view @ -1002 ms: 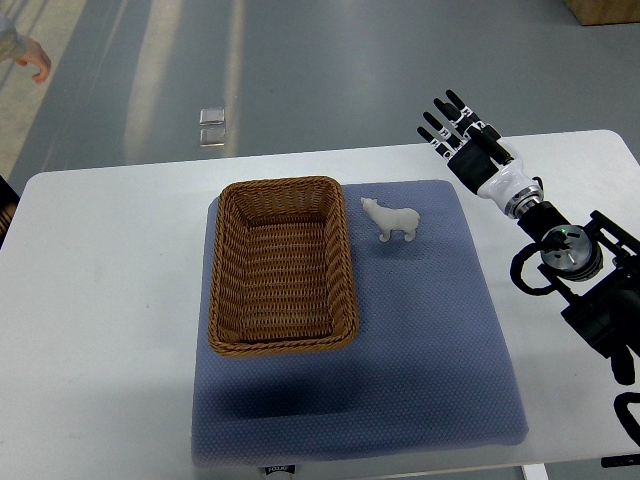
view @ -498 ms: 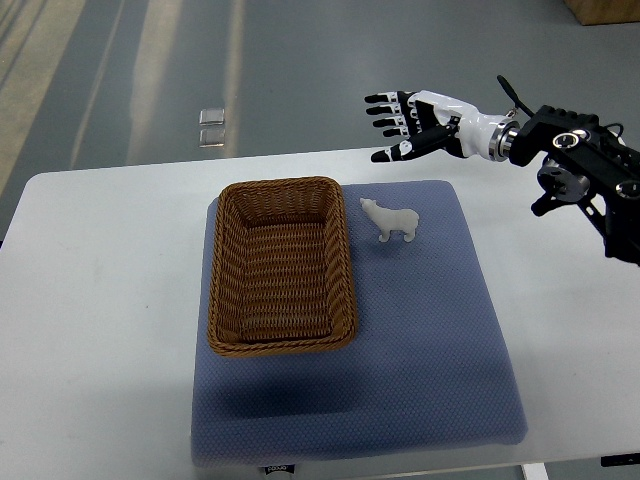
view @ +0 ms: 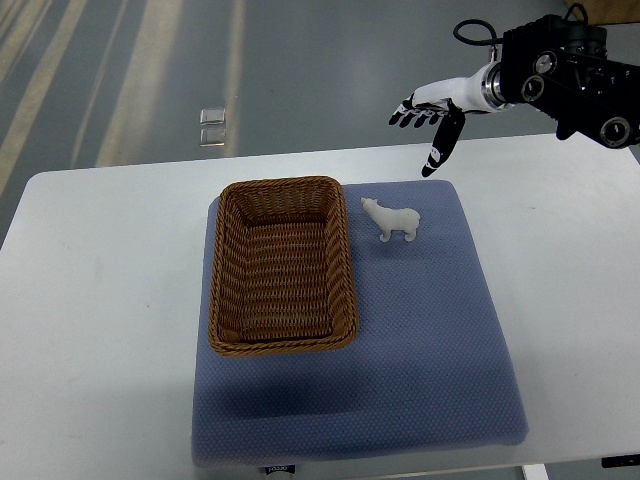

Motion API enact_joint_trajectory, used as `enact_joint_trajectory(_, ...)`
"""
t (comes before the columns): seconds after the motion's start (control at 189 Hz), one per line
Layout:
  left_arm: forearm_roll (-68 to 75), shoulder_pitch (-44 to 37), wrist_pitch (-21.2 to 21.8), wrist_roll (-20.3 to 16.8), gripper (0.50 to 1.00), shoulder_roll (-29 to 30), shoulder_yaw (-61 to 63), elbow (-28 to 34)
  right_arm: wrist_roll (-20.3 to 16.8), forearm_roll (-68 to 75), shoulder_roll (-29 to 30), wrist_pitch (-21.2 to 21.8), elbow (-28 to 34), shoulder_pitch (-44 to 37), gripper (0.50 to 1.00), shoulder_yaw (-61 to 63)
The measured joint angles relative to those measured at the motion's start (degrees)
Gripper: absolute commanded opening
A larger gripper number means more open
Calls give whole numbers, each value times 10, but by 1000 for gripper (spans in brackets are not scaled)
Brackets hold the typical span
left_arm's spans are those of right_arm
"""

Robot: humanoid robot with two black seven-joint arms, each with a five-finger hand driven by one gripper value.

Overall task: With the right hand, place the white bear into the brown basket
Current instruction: 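Move the right hand over the white polar bear figurine, then close the right hand's fingers around the white polar bear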

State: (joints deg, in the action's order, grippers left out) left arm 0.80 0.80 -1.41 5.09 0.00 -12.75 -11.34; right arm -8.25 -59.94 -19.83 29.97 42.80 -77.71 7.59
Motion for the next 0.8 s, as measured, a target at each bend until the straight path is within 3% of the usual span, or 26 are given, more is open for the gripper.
enact_joint_trajectory(0.451,-1,0,0,0,1000,0,0,0,7,26,26,-74,0,60,913,-1)
enact_joint_trajectory(0.801,-1,0,0,0,1000,0,-1,1,17,22,47,-102,0,93,874,-2)
